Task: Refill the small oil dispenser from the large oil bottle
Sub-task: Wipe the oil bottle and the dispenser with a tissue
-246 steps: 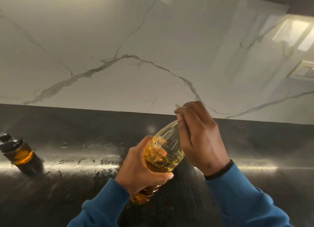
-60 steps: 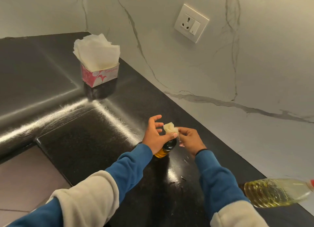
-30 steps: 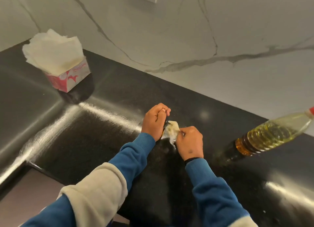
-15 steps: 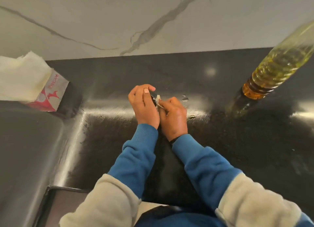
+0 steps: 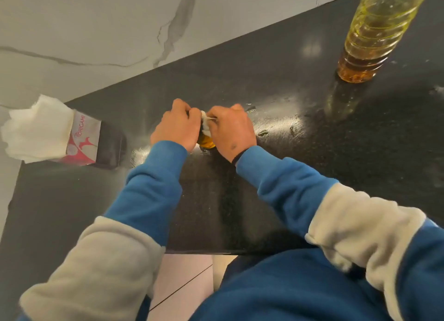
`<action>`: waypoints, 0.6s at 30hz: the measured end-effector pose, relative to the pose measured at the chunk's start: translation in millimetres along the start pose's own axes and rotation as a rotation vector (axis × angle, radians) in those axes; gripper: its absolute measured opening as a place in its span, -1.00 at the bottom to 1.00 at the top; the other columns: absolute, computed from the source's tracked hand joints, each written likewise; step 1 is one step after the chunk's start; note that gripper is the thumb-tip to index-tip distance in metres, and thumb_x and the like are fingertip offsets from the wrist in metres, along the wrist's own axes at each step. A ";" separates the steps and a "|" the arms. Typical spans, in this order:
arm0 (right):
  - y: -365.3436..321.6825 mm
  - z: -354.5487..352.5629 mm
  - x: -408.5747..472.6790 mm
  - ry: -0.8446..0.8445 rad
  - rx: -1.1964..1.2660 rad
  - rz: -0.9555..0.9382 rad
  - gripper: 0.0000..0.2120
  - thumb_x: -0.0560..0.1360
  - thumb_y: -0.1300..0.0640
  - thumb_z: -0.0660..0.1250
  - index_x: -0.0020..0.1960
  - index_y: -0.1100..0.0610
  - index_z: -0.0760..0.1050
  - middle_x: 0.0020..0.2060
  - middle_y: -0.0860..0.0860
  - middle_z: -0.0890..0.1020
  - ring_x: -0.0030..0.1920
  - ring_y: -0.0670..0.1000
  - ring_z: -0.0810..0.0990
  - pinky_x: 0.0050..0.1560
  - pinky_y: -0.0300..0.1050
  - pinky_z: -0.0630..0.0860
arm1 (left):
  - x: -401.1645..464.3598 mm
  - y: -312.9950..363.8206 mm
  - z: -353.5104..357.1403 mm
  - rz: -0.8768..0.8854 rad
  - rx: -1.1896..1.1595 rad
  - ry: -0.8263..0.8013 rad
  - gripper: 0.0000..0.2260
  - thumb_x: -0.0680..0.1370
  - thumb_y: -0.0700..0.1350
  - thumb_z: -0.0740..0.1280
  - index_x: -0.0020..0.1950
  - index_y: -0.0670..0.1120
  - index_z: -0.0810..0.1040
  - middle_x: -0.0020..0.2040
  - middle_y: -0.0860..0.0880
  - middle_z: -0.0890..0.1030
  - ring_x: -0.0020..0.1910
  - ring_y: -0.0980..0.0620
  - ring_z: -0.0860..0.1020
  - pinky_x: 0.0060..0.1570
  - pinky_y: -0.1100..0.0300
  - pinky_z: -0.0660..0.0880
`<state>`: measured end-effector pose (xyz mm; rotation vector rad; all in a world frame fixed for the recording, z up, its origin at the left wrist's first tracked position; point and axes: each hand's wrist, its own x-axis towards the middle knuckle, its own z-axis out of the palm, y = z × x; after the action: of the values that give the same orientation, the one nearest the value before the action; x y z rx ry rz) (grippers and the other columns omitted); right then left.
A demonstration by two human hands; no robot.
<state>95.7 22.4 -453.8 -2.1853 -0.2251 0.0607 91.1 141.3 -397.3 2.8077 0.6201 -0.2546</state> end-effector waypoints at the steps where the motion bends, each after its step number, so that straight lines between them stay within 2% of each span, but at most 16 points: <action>1: -1.6 0.8 -1.9 0.045 0.051 -0.066 -0.84 0.57 0.17 0.29 0.03 0.15 0.64 -0.12 0.13 0.64 -0.07 0.15 0.51 -0.15 -0.13 0.34 | 2.2 0.1 -2.3 -0.011 0.090 -0.023 -0.68 0.59 0.19 0.07 0.16 0.01 0.38 0.00 -0.06 0.57 -0.07 -0.19 0.57 0.02 -0.01 0.50; 3: 3.3 9.1 -4.8 0.071 0.103 -0.112 -0.89 0.52 0.23 0.37 -0.05 0.23 0.66 -0.19 0.16 0.63 -0.17 0.16 0.54 -0.20 -0.10 0.43 | 4.7 3.5 -7.6 -0.042 0.165 -0.074 -0.61 0.56 0.28 0.13 0.16 -0.01 0.38 -0.05 -0.10 0.62 -0.19 -0.19 0.64 -0.01 -0.06 0.61; 5: 13.4 14.9 -7.3 0.016 0.045 -0.051 -0.90 0.51 0.26 0.37 -0.05 0.25 0.65 -0.16 0.17 0.59 -0.18 0.14 0.53 -0.12 -0.01 0.55 | 7.9 8.7 -11.6 -0.067 0.177 -0.109 -0.57 0.57 0.30 0.19 0.14 -0.05 0.41 -0.08 -0.14 0.64 -0.28 -0.16 0.67 -0.10 -0.03 0.64; 7: 20.4 12.6 -5.7 -0.140 -0.059 0.033 -0.85 0.56 0.24 0.29 -0.02 0.25 0.63 -0.06 0.18 0.60 -0.07 0.16 0.56 0.01 -0.02 0.54 | 8.6 15.0 -14.0 -0.101 0.169 -0.142 -0.56 0.58 0.28 0.22 0.14 -0.09 0.44 -0.09 -0.15 0.64 -0.35 -0.11 0.67 -0.21 0.06 0.62; 10: 14.7 0.8 2.6 -0.248 -0.035 0.112 -0.87 0.56 0.23 0.27 -0.09 0.23 0.57 -0.09 0.19 0.61 0.00 0.21 0.59 -0.02 -0.03 0.50 | 10.8 20.7 -13.9 -0.138 0.140 -0.178 -0.57 0.60 0.25 0.24 0.21 -0.09 0.45 0.00 -0.14 0.64 -0.38 -0.06 0.68 -0.21 0.08 0.64; 13: 1.5 -6.0 16.7 -0.189 0.100 0.121 -0.88 0.54 0.26 0.30 -0.06 0.21 0.62 -0.10 0.15 0.63 -0.06 0.16 0.61 0.06 0.00 0.59 | 13.4 22.6 -15.5 -0.160 0.123 -0.215 -0.62 0.62 0.18 0.26 0.20 -0.12 0.48 0.01 -0.17 0.66 -0.36 -0.08 0.70 -0.14 0.02 0.65; 16: -5.8 -8.5 24.3 -0.050 0.281 0.076 -0.89 0.50 0.30 0.35 -0.10 0.17 0.64 -0.12 0.10 0.64 -0.13 0.06 0.63 -0.01 -0.06 0.62 | 14.6 24.6 -18.7 -0.165 0.107 -0.239 -0.70 0.63 0.07 0.29 0.19 -0.14 0.49 0.01 -0.18 0.68 -0.34 -0.09 0.71 -0.03 -0.05 0.65; 18: -2.2 -4.4 23.2 -0.023 0.291 0.074 -0.89 0.48 0.31 0.37 -0.15 0.18 0.65 -0.15 0.09 0.65 -0.15 0.07 0.63 -0.02 -0.04 0.63 | 14.8 25.8 -19.8 -0.169 0.090 -0.270 -0.72 0.63 0.04 0.30 0.18 -0.15 0.50 0.01 -0.18 0.69 -0.30 -0.10 0.72 0.02 -0.07 0.64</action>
<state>118.7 24.3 -448.5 -1.9030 -0.1389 0.1510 117.8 130.0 -376.4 2.7366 0.7977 -0.6966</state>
